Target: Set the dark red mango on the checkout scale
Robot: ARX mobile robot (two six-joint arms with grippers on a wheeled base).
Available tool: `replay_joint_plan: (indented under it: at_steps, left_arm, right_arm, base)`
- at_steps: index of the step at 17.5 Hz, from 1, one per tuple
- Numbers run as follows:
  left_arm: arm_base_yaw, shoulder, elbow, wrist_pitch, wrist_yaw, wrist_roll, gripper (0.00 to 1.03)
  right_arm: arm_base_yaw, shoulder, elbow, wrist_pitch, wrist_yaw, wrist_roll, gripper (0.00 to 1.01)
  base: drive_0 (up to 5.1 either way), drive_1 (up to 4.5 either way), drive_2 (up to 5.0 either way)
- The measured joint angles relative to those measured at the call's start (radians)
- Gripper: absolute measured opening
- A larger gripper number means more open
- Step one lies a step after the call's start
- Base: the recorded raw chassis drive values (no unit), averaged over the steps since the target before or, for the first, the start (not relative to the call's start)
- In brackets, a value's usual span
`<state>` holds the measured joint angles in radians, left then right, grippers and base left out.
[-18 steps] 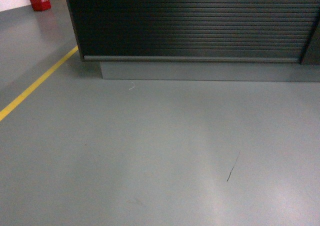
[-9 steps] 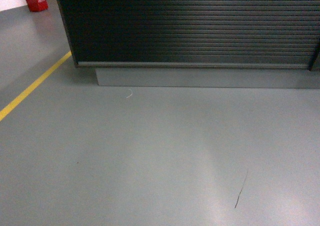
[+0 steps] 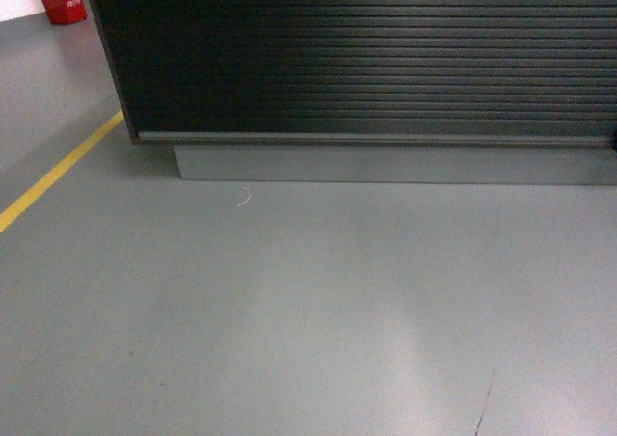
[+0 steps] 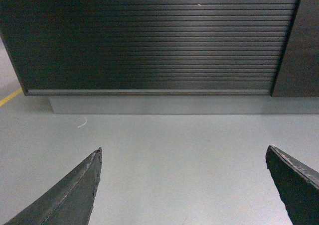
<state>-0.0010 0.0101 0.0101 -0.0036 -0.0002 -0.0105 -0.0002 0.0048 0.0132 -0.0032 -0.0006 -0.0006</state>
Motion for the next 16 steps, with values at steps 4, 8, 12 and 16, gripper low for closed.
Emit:
replay_joint_plan:
  at_steps: [4,8,12,16]
  left_arm:
    - [0.000,0.000,0.000,0.000,0.000,0.000,0.98]
    - [0.000,0.000,0.000,-0.001,0.000,0.000,0.98]
    - [0.000,0.000,0.000,0.000,0.000,0.000,0.98]
    - [0.000,0.000,0.000,0.001,0.000,0.000,0.98]
  right_arm:
    - [0.000,0.000,0.000,-0.001,0.000,0.000,0.98]
    - [0.000,0.000,0.000,0.000,0.000,0.000,0.98]
    - [0.000,0.000,0.000,-0.002,0.000,0.000,0.98]
    - [0.000,0.000,0.000,-0.001,0.000,0.000,0.98]
  base:
    - [0.1,3.14,-3.0]
    - [0.1,3.13,-3.0]
    - [0.1,3.13,-3.0]
    - [0.0,3.08,-3.0]
